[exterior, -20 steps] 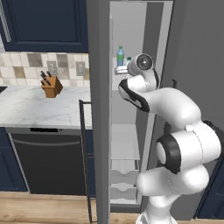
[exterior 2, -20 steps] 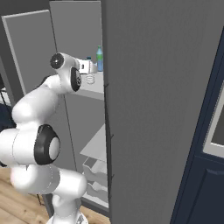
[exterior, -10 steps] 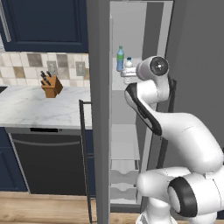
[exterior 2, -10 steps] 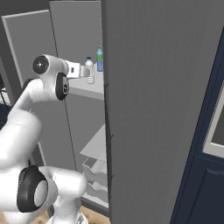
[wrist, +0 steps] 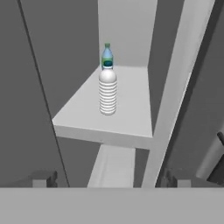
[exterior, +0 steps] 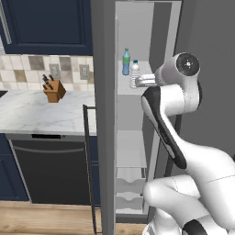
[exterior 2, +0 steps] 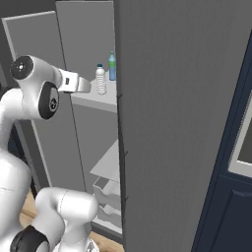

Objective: Take the bottled waters from the counter and place them in the freezer to freeze. Close the freezer door after placing the bottles.

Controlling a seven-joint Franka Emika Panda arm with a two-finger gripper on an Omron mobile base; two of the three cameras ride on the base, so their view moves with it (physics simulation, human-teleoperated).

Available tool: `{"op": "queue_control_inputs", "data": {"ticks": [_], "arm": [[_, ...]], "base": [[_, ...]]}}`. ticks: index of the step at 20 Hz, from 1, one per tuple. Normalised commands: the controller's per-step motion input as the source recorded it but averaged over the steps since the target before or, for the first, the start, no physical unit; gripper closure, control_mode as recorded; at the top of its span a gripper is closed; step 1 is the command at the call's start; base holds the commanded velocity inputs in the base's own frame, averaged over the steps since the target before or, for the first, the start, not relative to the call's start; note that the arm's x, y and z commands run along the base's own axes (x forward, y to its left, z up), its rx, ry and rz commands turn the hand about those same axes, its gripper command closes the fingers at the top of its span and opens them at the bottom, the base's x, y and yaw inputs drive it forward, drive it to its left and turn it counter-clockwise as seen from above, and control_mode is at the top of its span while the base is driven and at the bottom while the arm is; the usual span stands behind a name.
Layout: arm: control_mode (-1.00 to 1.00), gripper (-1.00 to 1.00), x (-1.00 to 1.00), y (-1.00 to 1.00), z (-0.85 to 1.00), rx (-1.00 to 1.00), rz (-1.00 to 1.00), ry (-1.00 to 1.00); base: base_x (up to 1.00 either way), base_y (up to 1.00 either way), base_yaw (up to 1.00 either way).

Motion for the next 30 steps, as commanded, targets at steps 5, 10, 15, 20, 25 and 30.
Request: {"op": "queue_control_inputs", "data": {"ticks": [5, 10, 15, 20, 25, 30], "arm": [[-1.00, -1.00, -1.00, -0.01, 0.02, -0.01, -0.01, 0.33], [-1.00, -1.00, -0.76, -0.33, -0.51, -0.02, 0.00, 0.19], [-1.00, -1.00, -0.04, -0.58, -0.81, 0.00, 0.00, 0.15], [-1.00, -1.00, 0.02, -0.17, -0.59, 0.01, 0.00, 0.16], [-1.00, -1.00, 0.12, 0.05, -0.52, 0.00, 0.00, 0.23], [-1.00, -1.00, 0.04, 0.16, -0.62, 0.00, 0.00, 0.17]], "base": [[0.00, 0.00, 0.00], [0.00, 0.00, 0.00], [0.00, 0.00, 0.00], [0.00, 0.00, 0.00], [0.00, 0.00, 0.00], [0.00, 0.00, 0.00]]}}
